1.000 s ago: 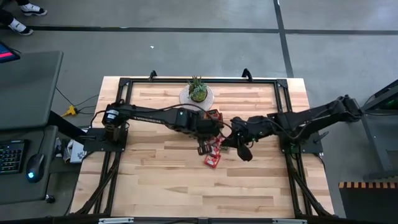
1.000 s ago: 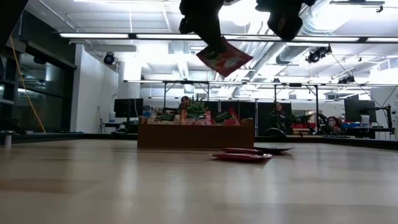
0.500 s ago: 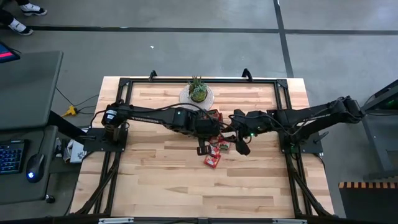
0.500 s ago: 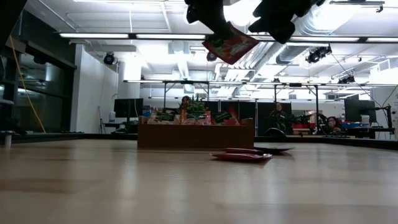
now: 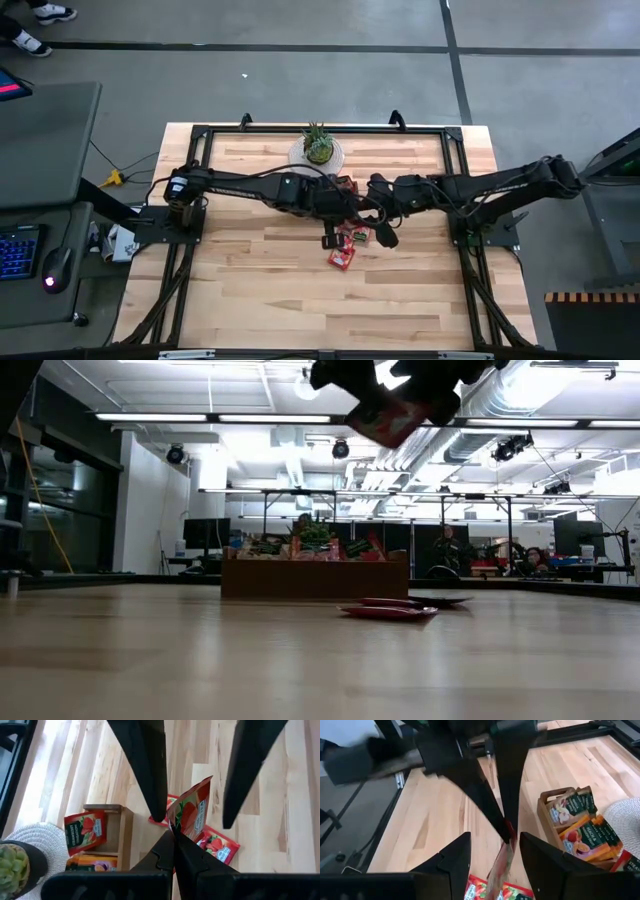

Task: Pick & Place Tea
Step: Put the red tea bag into the right section of the wooden organizer

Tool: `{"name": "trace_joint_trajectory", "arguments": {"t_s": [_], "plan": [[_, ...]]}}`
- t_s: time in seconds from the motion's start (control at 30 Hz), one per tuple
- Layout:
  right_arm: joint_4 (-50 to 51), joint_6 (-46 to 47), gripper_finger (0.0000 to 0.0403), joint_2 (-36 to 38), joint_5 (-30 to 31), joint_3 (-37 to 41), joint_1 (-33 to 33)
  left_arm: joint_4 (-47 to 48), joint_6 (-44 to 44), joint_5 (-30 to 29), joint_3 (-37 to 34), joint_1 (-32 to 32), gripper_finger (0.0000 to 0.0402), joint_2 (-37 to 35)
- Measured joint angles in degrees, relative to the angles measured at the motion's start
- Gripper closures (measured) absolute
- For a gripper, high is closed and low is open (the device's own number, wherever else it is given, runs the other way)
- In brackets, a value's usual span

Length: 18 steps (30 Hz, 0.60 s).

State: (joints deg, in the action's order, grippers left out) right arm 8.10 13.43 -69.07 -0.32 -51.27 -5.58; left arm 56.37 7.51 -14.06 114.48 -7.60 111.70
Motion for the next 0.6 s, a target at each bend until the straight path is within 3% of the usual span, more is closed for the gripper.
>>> {"name": "trace_joint_trajectory", "arguments": {"t_s": [0.3, 0.6], "plan": [[-2.4, 0.1, 0.0241, -0.9, 2.0, 0.0, 0.1, 2.2, -1.3, -0.1, 2.9, 0.1, 0.0401, 0.0], [-3.4, 0.0, 0.0288, -0.9, 2.1, 0.0, 0.1, 4.7, -1.1, 0.0, 2.9, 0.1, 0.0401, 0.0]]}}
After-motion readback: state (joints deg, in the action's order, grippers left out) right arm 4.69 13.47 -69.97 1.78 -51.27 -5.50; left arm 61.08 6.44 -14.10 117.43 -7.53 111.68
